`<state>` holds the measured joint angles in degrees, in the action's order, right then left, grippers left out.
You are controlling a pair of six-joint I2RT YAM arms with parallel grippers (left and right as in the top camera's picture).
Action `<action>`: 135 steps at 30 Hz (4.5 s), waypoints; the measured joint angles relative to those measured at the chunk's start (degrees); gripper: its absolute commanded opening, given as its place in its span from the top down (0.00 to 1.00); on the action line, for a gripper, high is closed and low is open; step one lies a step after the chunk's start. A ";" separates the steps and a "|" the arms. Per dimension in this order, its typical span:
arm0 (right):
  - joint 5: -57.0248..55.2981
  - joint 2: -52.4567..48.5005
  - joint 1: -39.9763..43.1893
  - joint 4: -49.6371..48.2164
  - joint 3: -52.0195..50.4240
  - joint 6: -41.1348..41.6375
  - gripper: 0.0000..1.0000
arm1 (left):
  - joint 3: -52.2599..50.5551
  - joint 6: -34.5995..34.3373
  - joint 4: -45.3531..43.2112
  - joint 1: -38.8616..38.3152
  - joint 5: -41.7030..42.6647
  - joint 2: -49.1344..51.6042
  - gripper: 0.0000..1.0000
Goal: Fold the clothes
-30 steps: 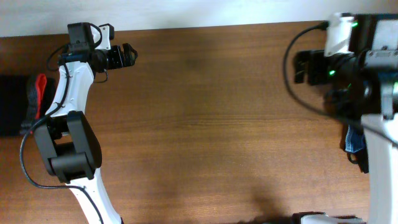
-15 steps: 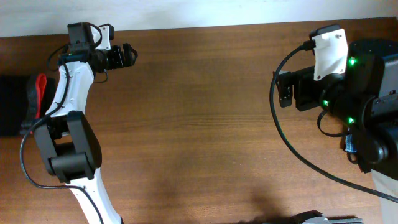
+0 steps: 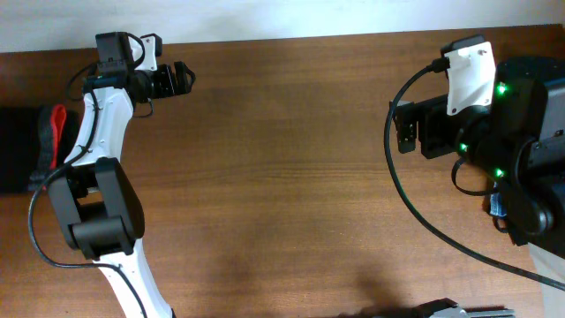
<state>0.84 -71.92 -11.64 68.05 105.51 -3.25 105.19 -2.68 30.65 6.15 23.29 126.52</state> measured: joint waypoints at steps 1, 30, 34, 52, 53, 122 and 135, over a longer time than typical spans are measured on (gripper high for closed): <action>0.02 0.00 0.00 0.00 0.00 0.02 0.01 | 0.00 0.00 0.00 0.00 0.00 0.00 0.01; 0.00 -2.03 0.00 0.09 0.00 0.02 0.01 | -0.11 4.66 8.44 23.17 -28.48 -5.20 1.00; 0.02 -2.86 0.00 0.07 0.00 0.02 0.02 | -0.11 5.05 8.81 28.92 -27.54 -5.22 1.00; 0.00 -7.54 0.00 0.09 0.00 0.02 0.01 | -0.11 14.64 4.92 35.17 -16.98 1.73 1.00; 0.02 -7.54 0.00 0.09 0.00 0.02 0.01 | -0.11 14.73 4.87 35.17 -16.92 2.54 1.00; 0.00 -12.31 0.00 0.09 0.00 0.07 0.01 | 0.50 8.39 -16.17 15.98 -17.97 13.00 1.00; 0.00 -12.31 0.00 0.09 0.00 0.02 0.01 | 0.79 4.48 -15.06 15.98 -18.16 13.00 1.00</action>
<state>0.84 -84.23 -11.64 68.14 105.51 -3.22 105.97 1.80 15.59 22.13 5.13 139.52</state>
